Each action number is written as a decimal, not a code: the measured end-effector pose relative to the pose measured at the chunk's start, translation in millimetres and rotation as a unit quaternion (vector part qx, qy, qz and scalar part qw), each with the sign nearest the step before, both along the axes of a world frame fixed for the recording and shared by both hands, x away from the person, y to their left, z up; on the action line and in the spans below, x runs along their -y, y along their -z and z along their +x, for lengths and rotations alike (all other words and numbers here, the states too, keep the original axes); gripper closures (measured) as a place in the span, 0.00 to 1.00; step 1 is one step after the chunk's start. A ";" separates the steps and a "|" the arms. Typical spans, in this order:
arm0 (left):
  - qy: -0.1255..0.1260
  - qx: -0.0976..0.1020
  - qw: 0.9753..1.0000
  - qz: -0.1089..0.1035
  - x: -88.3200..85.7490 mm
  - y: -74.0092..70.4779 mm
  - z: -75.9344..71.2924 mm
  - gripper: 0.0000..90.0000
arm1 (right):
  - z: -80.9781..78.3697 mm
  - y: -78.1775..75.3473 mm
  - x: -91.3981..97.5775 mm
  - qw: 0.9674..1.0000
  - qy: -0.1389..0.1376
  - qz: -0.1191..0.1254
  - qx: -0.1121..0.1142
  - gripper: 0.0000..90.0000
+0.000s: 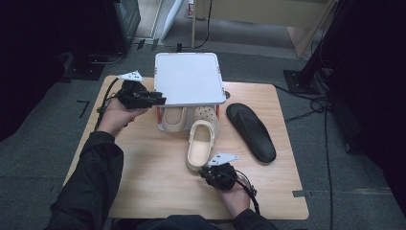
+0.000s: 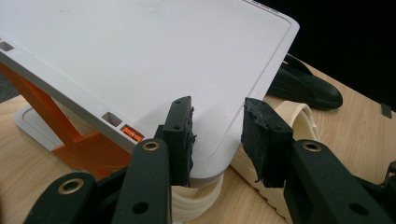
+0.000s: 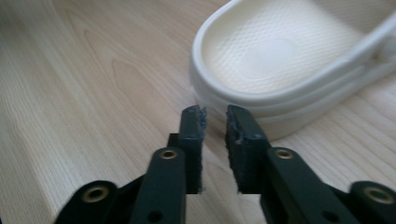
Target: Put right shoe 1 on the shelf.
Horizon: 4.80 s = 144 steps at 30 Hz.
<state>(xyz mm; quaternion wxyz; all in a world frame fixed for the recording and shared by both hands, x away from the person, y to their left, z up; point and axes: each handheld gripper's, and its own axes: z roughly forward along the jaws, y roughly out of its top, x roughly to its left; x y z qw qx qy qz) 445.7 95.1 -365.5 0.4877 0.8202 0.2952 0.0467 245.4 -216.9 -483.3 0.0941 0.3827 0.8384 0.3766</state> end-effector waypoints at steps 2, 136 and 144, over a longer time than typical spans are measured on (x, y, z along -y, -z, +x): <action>0.000 0.000 1.000 0.000 -0.1 0.0 0.1 0.71 | -0.4 -4.2 4.7 1.000 0.010 0.011 0.009 0.81; -0.001 0.004 1.000 -0.002 -0.7 1.3 0.6 0.73 | 111.4 -7.0 -50.7 0.992 0.095 0.032 0.073 0.63; 0.000 0.004 1.000 -0.003 -1.3 1.5 0.9 0.73 | 124.4 -3.7 -55.0 0.992 0.100 -0.005 0.077 0.77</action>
